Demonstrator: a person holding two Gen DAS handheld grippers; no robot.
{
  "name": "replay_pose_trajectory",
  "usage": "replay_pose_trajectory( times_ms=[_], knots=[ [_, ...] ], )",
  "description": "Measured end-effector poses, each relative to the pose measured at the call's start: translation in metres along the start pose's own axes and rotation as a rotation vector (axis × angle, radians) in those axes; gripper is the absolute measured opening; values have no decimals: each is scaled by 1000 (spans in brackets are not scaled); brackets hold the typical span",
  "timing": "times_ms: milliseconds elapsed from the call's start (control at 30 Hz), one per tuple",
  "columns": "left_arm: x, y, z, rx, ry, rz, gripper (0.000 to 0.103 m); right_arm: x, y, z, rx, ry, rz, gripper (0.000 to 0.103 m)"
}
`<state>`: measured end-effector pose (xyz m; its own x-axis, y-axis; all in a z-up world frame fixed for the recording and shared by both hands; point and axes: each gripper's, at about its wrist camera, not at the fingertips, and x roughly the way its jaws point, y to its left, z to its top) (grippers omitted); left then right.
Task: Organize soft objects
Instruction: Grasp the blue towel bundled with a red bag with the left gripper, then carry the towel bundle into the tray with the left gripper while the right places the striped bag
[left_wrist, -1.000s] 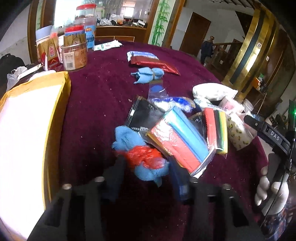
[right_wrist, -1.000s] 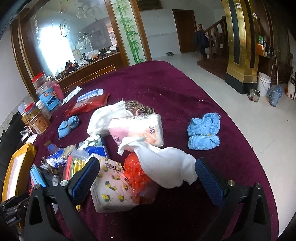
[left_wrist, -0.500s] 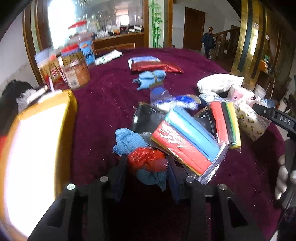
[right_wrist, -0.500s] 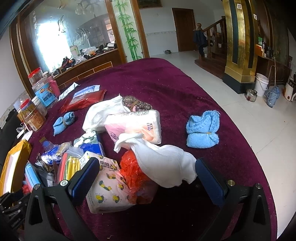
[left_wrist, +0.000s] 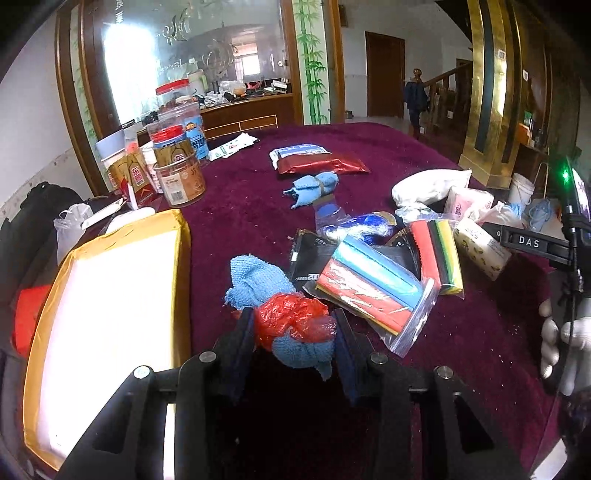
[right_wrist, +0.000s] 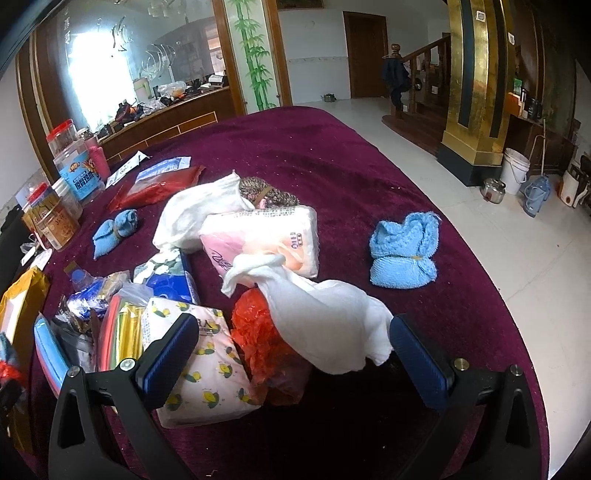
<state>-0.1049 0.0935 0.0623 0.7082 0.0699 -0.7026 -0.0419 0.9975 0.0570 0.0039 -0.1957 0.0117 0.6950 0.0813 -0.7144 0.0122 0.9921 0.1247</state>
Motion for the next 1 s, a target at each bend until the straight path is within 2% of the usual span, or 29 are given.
replay_pose_trajectory(
  times_ms=[267, 433, 500, 733, 833, 900, 1000],
  knots=[
    [-9, 22, -11, -36, 0, -19, 43, -14, 4, -2, -21, -39, -41, 103],
    [-8, 33, -16, -71, 0, -50, 42, -47, 22, -5, -44, -69, 25, 103],
    [-10, 37, -18, -83, -5, -63, 43, -58, 39, -6, -93, -68, 63, 103],
    [-27, 65, -25, -154, -40, -102, 43, -57, 80, -15, -189, 24, 181, 103],
    [-35, 80, -27, -185, -55, -115, 43, -49, 90, -21, -201, 50, 172, 102],
    [-38, 87, -29, -204, -61, -117, 43, -42, 95, -21, -200, 63, 158, 96],
    [-38, 93, -33, -222, -59, -120, 43, -35, 100, -19, -191, 92, 166, 94]
  ],
)
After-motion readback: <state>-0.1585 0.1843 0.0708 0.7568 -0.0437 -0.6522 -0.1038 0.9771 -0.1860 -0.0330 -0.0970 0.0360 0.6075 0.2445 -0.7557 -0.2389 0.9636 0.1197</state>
